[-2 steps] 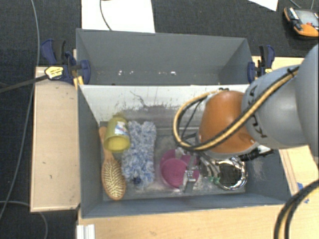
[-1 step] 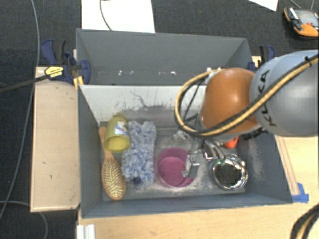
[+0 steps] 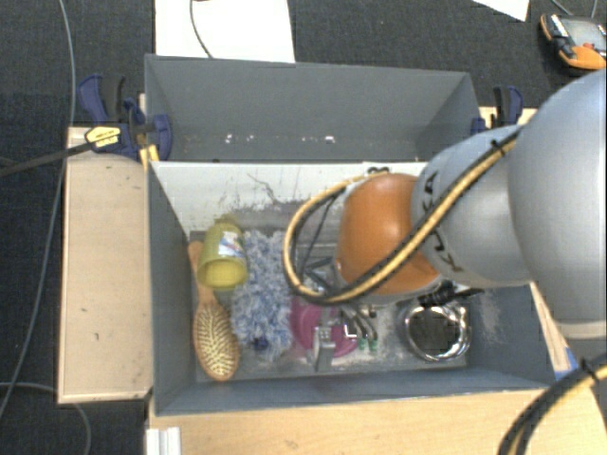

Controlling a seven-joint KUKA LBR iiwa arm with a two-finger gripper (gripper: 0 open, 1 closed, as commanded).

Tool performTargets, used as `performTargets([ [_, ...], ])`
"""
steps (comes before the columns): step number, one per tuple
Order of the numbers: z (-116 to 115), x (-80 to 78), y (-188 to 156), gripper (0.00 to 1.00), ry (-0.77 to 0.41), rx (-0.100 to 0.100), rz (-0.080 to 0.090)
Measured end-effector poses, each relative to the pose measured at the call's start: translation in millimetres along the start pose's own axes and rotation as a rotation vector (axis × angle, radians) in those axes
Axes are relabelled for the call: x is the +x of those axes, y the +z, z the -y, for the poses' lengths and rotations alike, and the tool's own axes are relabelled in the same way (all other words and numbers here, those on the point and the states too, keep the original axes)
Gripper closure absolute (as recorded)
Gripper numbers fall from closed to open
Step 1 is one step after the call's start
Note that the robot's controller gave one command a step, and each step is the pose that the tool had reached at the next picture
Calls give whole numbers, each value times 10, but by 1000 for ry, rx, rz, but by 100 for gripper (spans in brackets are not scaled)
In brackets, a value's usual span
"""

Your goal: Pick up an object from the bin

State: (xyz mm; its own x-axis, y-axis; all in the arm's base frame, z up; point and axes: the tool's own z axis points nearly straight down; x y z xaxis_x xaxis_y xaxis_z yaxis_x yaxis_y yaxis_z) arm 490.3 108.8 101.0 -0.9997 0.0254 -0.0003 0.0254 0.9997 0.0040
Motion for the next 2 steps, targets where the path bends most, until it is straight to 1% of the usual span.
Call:
performTargets([
  [1, 102, -215, 282, 0, -555, 12, 24],
  [2, 97, 114, 306, 100, -435, 1, 2],
])
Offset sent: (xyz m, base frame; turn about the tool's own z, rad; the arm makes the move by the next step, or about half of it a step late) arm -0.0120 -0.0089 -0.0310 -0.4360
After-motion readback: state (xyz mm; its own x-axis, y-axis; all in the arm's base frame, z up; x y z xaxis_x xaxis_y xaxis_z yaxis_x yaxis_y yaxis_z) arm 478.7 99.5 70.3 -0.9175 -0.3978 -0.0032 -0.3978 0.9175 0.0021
